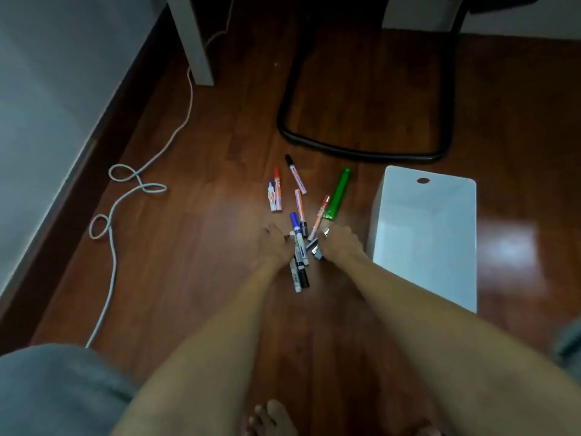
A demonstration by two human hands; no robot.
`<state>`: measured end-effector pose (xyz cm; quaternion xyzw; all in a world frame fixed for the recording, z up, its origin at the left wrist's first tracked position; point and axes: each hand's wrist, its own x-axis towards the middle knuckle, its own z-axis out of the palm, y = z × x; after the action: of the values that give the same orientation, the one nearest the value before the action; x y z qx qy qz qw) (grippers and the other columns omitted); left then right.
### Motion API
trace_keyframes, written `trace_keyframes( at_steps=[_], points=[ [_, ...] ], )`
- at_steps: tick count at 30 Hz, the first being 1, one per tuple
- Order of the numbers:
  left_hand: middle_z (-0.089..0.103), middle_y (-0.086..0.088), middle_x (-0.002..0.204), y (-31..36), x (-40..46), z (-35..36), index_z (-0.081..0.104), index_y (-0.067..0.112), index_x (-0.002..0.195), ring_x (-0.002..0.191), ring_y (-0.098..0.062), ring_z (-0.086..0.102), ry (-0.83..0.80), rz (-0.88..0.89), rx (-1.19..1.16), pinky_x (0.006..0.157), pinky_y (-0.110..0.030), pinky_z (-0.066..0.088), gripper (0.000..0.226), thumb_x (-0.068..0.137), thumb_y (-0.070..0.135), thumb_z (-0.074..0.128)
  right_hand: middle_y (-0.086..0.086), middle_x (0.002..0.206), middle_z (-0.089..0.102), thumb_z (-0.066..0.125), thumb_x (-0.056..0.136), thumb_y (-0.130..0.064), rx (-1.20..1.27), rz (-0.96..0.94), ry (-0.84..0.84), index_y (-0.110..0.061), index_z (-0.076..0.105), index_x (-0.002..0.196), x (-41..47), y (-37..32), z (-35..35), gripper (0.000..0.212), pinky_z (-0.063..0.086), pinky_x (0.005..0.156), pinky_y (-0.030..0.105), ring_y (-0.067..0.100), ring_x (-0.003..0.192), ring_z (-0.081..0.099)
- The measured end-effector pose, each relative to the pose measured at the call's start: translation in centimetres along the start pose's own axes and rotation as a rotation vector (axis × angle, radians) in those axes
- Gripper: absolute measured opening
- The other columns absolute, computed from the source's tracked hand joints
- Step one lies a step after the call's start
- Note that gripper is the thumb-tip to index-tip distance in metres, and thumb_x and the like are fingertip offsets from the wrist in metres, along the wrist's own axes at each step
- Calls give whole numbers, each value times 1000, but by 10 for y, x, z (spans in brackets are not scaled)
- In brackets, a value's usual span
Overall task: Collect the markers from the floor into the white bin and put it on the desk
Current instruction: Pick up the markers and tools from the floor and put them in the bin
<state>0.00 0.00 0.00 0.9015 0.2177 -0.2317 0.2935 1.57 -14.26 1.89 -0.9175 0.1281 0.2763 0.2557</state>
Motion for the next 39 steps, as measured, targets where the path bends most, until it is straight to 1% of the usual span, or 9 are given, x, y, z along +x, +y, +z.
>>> trace_keyframes(
  at_steps=[4, 8, 11, 19, 24, 28, 30, 32, 39],
  points=[
    [47, -28, 130, -15, -5, 28, 42, -6, 122, 117, -42, 52, -20, -80, -67, 95, -42, 45, 47, 91, 25, 60, 16, 138, 55, 64, 87, -54, 161, 136, 9, -8, 48, 133, 14, 11, 27, 68, 46, 99, 35, 34, 128, 54],
    [52, -30, 126, -27, -8, 49, 45, -10, 119, 115, -43, 53, -5, -72, -66, 91, -41, 44, 44, 94, 24, 58, 11, 125, 65, 70, 68, -66, 287, 170, 23, -12, 57, 123, 27, 17, 48, 78, 54, 91, 34, 31, 113, 65],
    [57, -33, 119, -31, -6, 55, 51, -13, 113, 108, -44, 57, 12, -70, -85, 86, -40, 45, 38, 94, 20, 57, 12, 121, 66, 73, 56, -71, 357, 250, -7, -8, 55, 119, 33, 19, 53, 91, 59, 87, 43, 32, 104, 69],
    [65, -23, 93, -30, -27, 49, 56, -2, 94, 83, -36, 66, -52, -36, -102, 64, -35, 47, 26, 84, 20, 64, 15, 120, 66, 72, 82, -39, 228, 111, -60, -4, 65, 113, 11, 12, 36, 47, 56, 88, 37, 33, 109, 67],
    [68, -33, 89, -2, -12, 5, 58, 1, 72, 85, -42, 68, 93, 38, -207, 74, -45, 54, 22, 84, 16, 68, 19, 117, 68, 72, 83, -43, 199, -19, -34, -2, 67, 114, 9, -11, -24, 51, 56, 79, 36, 36, 101, 70],
    [71, -30, 86, 66, -12, -49, 70, -6, 82, 83, -35, 69, 166, 173, -246, 68, -35, 49, 17, 84, 11, 66, 17, 117, 64, 69, 84, -49, 209, -48, 84, -1, 65, 117, 4, -32, -92, 59, 45, 71, 31, 36, 105, 66],
    [73, -23, 85, 102, -18, -68, 71, -4, 87, 82, -28, 68, 200, 254, -238, 68, -27, 45, 22, 86, 17, 68, 15, 104, 65, 69, 83, -49, 220, -61, 150, -2, 66, 113, -1, -31, -122, 55, 42, 65, 30, 34, 96, 68],
    [74, -16, 82, 134, -22, -75, 71, 1, 87, 84, -28, 70, 207, 328, -285, 75, -31, 55, 22, 84, 23, 71, 11, 93, 61, 69, 83, -49, 222, -57, 199, -3, 65, 112, -5, -22, -150, 55, 41, 55, 28, 31, 82, 66],
    [68, -6, 83, 210, -42, -38, 69, 8, 98, 82, -23, 67, 79, 512, -270, 77, -35, 56, 25, 85, 29, 72, 10, 99, 59, 70, 84, -49, 129, 75, 268, -3, 60, 117, -14, 50, -201, 57, 58, 66, 35, 22, 71, 65]
  ],
)
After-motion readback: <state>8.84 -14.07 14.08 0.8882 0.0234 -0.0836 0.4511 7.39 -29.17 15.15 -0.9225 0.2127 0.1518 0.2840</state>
